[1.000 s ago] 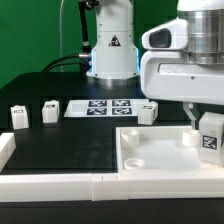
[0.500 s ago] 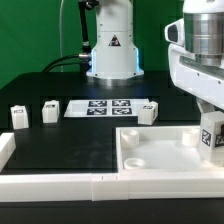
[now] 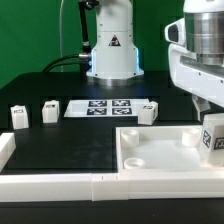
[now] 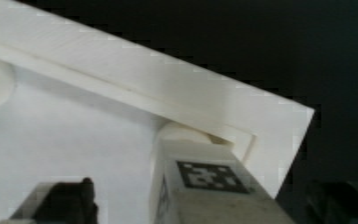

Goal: Assemble one leg

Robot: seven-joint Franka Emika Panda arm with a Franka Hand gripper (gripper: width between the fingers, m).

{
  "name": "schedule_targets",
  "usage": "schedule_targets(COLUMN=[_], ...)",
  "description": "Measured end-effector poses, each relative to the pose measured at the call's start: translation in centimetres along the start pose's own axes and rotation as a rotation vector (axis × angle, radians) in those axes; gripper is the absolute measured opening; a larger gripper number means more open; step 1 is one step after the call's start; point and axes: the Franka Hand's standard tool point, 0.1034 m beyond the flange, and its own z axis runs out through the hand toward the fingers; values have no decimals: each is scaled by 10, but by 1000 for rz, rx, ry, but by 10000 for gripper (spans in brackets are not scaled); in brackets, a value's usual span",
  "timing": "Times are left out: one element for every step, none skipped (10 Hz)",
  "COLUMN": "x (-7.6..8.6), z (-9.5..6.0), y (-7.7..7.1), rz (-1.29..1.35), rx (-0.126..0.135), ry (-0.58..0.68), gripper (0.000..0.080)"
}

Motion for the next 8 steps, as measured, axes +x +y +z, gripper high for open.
schedule_targets(x=[-2,-2,-2,0,3,5,5,5], z=[0,0,0,0,1,1,2,3], y=[-1,-1,-1,-1,-2,-3,-2,-2], rz=[-134,-278,-408,-523,-673,-798,-900,-974], rx=[1,1,0,-1,-5,-4,-4,-5], ry=[0,-1,-2,-3,-8,-8,-8,-9], gripper=[639,647,647,647,649,649,649,649])
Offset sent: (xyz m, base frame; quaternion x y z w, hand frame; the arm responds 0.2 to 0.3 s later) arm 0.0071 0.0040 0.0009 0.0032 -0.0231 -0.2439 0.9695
